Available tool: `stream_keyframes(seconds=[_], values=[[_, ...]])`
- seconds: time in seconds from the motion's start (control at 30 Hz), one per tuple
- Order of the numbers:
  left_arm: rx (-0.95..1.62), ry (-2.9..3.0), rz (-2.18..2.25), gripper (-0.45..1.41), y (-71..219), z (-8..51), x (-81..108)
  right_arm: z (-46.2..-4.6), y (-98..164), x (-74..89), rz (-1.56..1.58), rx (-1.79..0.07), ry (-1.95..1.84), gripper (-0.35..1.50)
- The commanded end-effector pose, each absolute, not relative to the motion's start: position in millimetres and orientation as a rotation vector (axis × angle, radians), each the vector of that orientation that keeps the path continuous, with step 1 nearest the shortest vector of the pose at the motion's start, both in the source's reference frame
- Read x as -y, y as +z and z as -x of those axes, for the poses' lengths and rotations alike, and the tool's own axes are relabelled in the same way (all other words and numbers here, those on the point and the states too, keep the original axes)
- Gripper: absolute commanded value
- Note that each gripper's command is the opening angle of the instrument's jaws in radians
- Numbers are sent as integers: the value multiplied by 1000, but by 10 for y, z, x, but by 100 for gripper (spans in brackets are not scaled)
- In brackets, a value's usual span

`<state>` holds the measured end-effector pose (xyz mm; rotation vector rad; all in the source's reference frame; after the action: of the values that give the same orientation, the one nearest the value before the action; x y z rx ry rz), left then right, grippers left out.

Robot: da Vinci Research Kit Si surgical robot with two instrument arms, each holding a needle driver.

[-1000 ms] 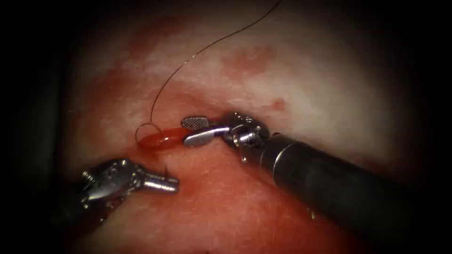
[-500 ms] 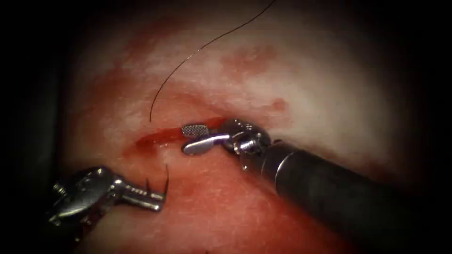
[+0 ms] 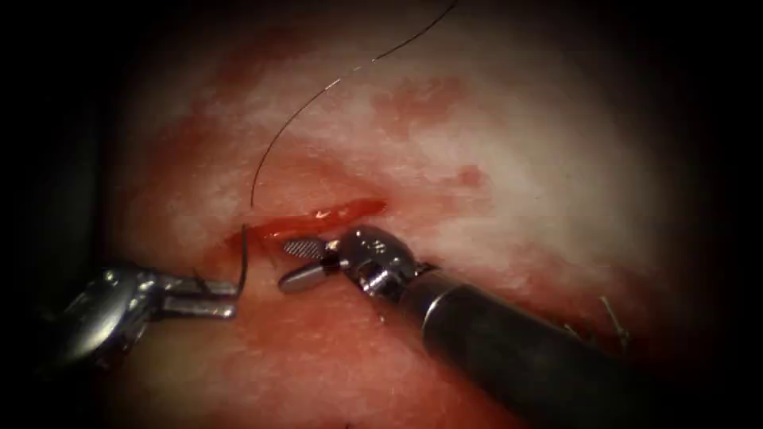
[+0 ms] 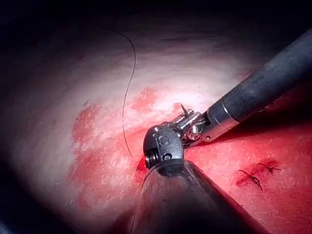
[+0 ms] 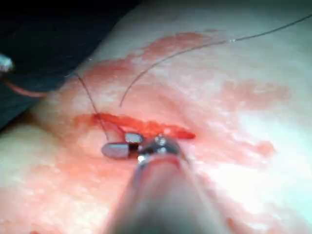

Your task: Wound Closure

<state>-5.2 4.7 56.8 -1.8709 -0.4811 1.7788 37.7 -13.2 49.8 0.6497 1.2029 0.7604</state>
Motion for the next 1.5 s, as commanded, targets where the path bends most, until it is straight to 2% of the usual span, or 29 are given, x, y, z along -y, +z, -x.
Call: stream_keyframes(seconds=[0.03, 0.27, 0.47, 0.63, 0.97, 1.27, 1.37, 1.4, 1.43, 1.47, 1.5], values=[[476, 1782, 1875, -45, 571, 57, -47, -391, 509, 131, -646, -1206, 757, 110], [455, 1802, 1876, -45, 550, 50, -41, -389, 504, 123, -654, -1204, 764, 113], [426, 1818, 1850, -45, 547, 46, -38, -385, 472, 116, -655, -1222, 748, 103], [393, 1841, 1852, -45, 545, 46, -40, -384, 459, 117, -646, -1226, 731, 103], [348, 1871, 1861, -45, 525, 47, -41, -382, 446, 117, -617, -1245, 693, 113], [338, 1874, 1859, -45, 518, 47, -40, -403, 458, 121, -587, -1255, 668, 98], [338, 1873, 1859, -45, 519, 47, -40, -403, 461, 117, -512, -1274, 576, 74], [338, 1873, 1859, -45, 519, 47, -40, -403, 460, 117, -508, -1275, 571, 61], [333, 1877, 1862, -45, 519, 47, -40, -402, 460, 117, -497, -1281, 557, 39], [328, 1882, 1865, -45, 519, 47, -40, -400, 460, 117, -489, -1283, 538, -10], [328, 1882, 1865, -45, 519, 47, -40, -398, 459, 117, -493, -1278, 535, -35]])
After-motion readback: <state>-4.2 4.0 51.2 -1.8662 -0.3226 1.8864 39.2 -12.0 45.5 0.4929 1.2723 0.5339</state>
